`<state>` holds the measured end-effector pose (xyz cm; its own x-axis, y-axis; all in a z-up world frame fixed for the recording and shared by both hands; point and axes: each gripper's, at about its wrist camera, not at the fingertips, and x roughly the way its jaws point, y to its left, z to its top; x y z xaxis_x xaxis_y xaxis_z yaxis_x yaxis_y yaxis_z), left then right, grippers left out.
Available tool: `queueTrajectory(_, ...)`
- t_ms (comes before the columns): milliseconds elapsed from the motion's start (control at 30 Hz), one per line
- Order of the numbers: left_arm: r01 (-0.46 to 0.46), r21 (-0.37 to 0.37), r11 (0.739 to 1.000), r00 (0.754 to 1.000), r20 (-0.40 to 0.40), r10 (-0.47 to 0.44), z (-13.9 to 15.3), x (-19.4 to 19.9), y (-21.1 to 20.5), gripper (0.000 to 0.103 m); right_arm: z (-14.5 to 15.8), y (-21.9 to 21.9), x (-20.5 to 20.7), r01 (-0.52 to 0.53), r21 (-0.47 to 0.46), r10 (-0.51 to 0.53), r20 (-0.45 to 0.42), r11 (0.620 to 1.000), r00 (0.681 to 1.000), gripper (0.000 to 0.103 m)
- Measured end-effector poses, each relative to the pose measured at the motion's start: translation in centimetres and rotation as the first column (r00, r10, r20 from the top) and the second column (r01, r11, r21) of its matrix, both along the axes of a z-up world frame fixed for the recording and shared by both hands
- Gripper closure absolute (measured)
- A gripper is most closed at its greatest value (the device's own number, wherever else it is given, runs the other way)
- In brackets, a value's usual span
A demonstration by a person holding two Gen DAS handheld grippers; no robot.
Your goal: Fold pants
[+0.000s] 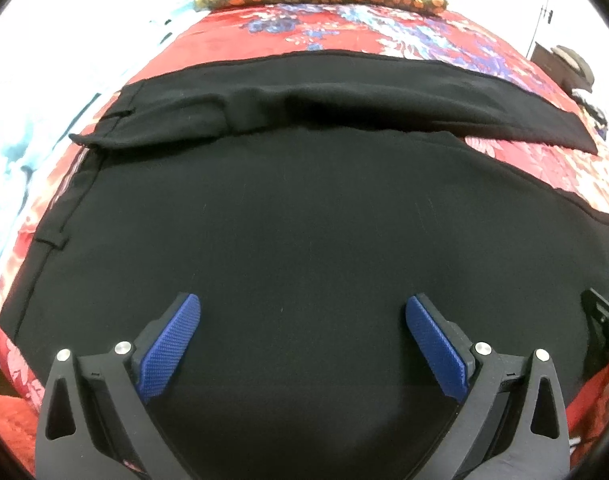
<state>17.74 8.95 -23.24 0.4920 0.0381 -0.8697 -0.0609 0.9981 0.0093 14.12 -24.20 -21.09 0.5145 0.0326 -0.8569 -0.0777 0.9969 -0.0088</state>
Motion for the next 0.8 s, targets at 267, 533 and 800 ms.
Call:
queueTrajectory(267, 0.012, -0.003, 1.0, 1.0, 0.013, -0.012, 1.5, -1.4, -0.4, 0.001, -0.1, 0.0, -0.3, -0.01, 0.003, 0.01, 0.025, 1.0, 1.0, 0.0)
queueTrajectory(533, 0.05, 0.047, 0.998, 0.993, 0.103, -0.054, 4.3, -4.1, -2.4, 0.001, 1.4, 0.1, -1.9, -0.007, -0.06, 0.014, 0.121, 0.998, 0.993, 0.0)
queueTrajectory(800, 0.028, 0.067, 0.997, 0.991, 0.127, -0.036, 5.3, -4.4, -3.3, 0.001, 5.3, -0.2, -3.3, -0.041, 0.0, 0.04, 0.236, 0.999, 0.971, 0.0)
